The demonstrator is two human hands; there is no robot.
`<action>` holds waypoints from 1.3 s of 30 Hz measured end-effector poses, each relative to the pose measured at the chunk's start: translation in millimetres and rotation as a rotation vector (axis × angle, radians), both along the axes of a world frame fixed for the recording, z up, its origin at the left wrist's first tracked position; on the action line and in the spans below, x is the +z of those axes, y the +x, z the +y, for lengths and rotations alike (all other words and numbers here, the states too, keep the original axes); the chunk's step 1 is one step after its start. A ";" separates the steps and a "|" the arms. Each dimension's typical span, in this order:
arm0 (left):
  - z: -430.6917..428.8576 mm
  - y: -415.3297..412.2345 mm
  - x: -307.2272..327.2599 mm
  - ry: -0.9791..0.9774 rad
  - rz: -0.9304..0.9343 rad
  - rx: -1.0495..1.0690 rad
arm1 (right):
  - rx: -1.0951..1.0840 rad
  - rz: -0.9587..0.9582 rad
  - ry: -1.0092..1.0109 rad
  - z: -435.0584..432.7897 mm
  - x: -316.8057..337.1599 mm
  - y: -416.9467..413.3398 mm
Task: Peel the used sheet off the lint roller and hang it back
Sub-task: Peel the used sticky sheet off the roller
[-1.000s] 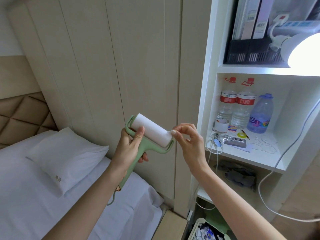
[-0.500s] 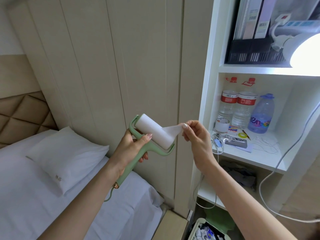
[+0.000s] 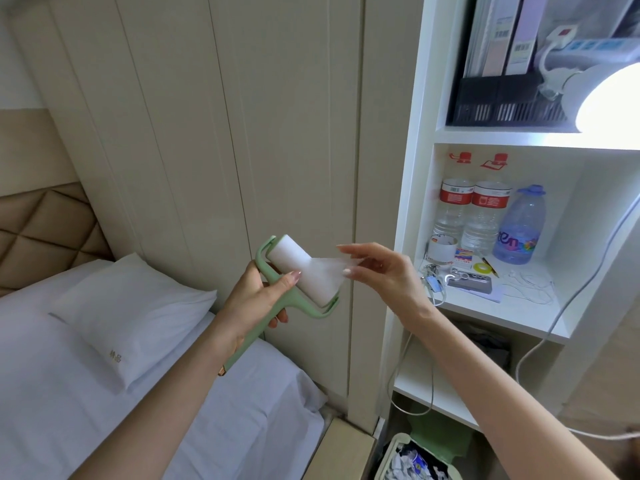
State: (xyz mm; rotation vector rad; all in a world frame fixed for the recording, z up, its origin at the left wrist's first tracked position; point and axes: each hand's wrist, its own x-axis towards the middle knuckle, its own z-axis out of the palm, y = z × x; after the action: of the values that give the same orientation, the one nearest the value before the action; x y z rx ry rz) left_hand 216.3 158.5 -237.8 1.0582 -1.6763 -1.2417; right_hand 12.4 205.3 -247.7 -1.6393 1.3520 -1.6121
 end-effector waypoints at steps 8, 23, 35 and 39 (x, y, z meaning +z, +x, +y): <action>-0.6 3.5 -5.1 0.007 -0.029 -0.027 | -0.346 0.582 -0.293 -10.8 -0.1 -3.5; -4.2 1.9 -7.2 -0.064 -0.047 0.009 | 0.261 -0.036 0.156 2.7 6.3 -15.3; 2.1 1.5 -8.6 -0.029 -0.028 -0.070 | 0.113 0.086 0.205 -3.8 11.9 -6.5; 3.2 2.1 -10.9 -0.011 -0.052 -0.086 | -0.046 0.172 0.164 -4.9 11.0 -7.2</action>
State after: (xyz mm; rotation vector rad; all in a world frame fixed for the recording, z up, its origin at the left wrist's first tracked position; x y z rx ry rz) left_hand 218.4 161.7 -248.6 1.0294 -1.7823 -1.2679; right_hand 5.2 200.4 -236.7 -1.6893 1.5735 -1.3706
